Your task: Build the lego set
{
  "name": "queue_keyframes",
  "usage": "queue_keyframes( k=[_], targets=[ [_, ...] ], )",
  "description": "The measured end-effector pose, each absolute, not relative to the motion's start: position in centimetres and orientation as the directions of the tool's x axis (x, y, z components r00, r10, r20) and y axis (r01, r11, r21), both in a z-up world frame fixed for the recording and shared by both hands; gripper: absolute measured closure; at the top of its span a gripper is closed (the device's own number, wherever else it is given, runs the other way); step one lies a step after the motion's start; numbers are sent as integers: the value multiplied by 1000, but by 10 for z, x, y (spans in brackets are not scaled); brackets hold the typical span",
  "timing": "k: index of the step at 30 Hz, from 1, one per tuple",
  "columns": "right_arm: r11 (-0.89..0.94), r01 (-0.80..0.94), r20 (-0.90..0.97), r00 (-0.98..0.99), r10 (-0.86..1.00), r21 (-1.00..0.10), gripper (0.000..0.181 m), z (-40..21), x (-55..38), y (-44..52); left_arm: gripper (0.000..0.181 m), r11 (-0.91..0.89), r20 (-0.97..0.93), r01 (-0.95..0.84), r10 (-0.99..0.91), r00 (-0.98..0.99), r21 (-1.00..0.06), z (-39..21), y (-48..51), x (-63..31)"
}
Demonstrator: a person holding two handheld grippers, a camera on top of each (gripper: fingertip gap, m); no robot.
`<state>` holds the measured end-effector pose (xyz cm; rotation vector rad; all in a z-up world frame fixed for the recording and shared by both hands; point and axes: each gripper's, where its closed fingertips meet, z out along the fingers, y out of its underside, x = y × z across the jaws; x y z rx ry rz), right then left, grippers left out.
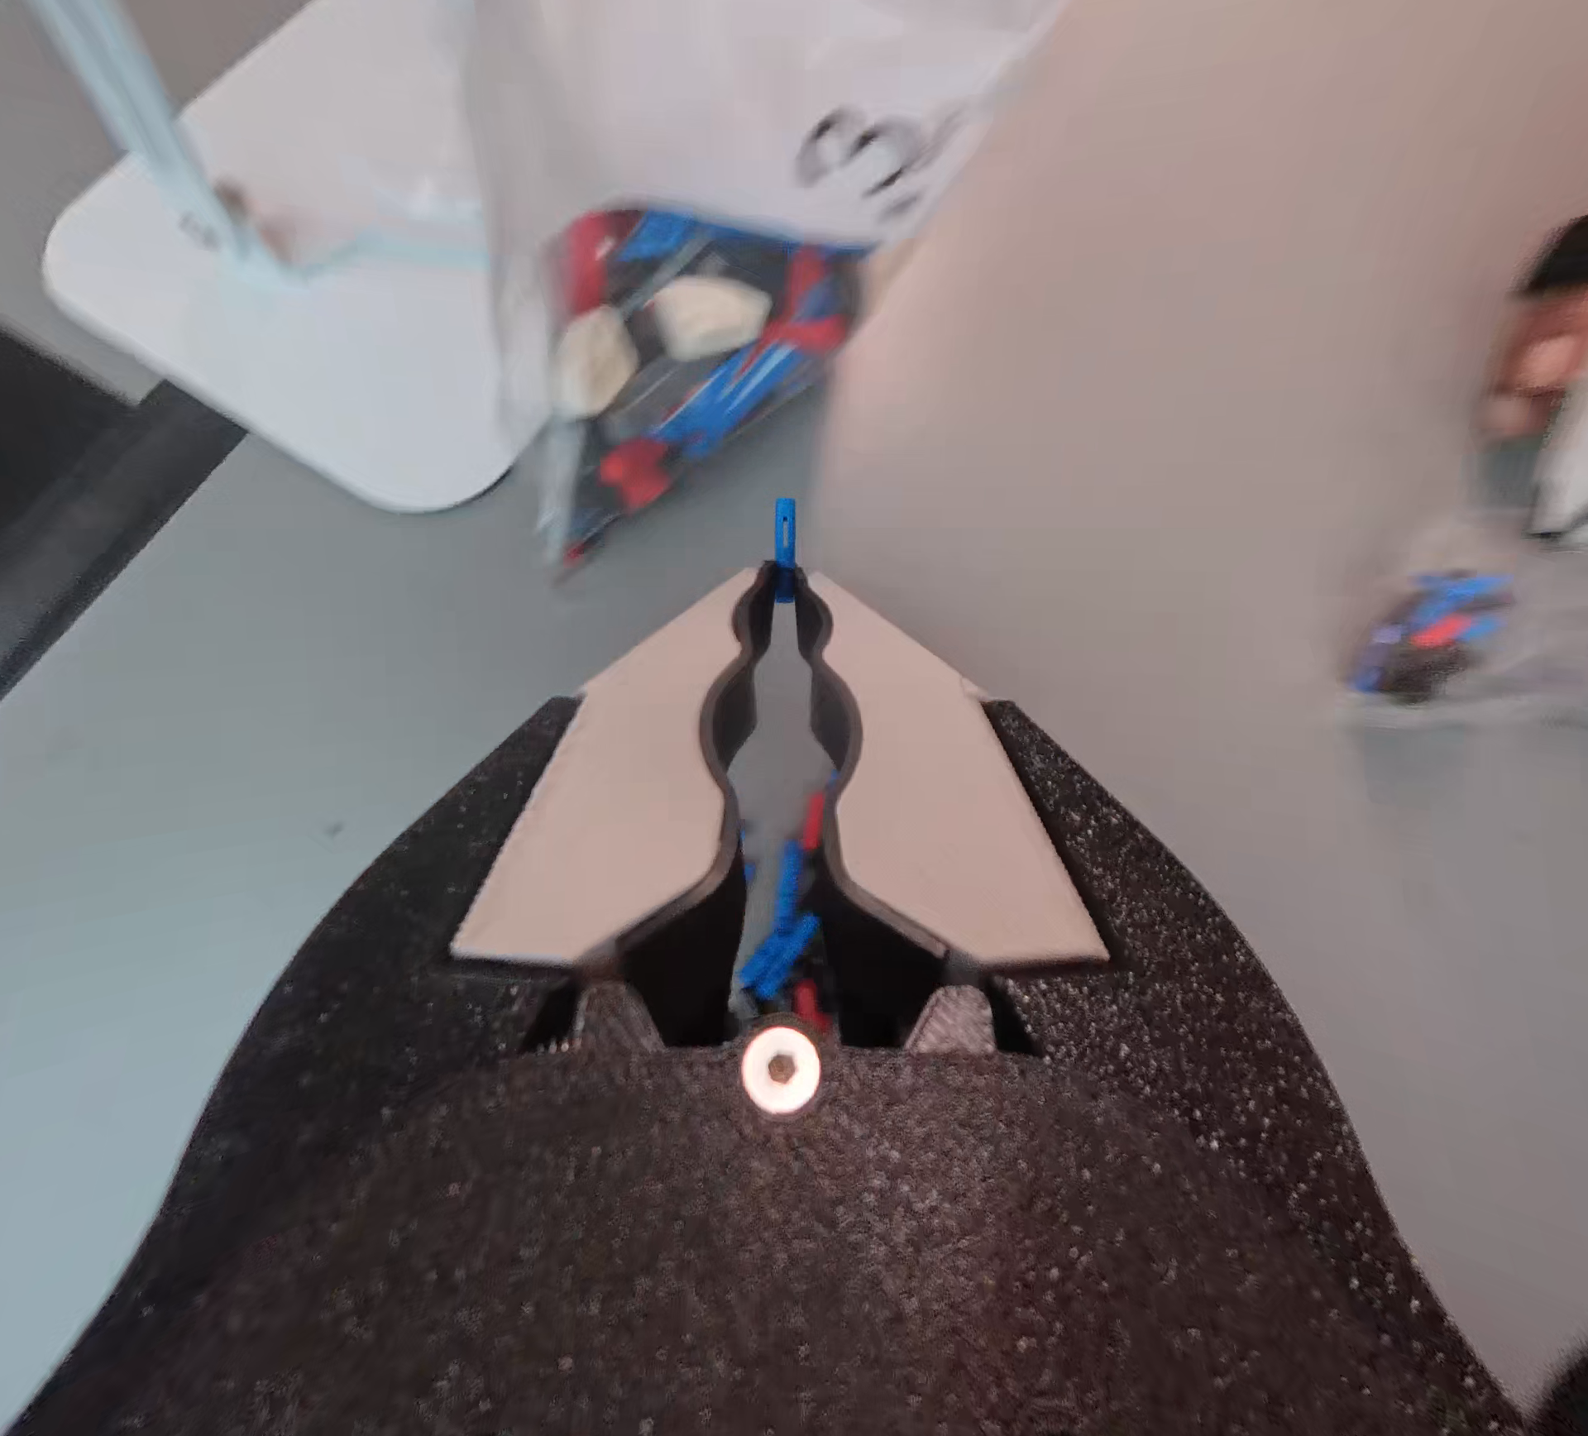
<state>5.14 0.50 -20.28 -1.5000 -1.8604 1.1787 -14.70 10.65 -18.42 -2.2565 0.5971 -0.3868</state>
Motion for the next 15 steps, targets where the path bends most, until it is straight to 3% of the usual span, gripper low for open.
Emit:
queue_keyframes(
  k=[3, 7, 11, 15],
  targets=[
    [26, 541, -156, -289, 945, -841, 181, -203, 50, 5, 177, -464, 198, -286, -748, 634, -838, -114, 57, -63],
    [29, 540, -152, -289, 945, -841, 181, -203, 49, 5, 176, -396, 185, -442, -875, 448, -805, -104, -2, 1],
    [34, 541, -148, -290, 946, -840, 181, -204, 49, 3, 176, -428, 168, -524, -866, 472, -736, -130, -11, 11],
    [31, 541, -150, -287, 946, -841, 181, -203, 50, 4, 164, -459, 163, -444, -814, 558, -769, -122, 0, -12]
  ],
)
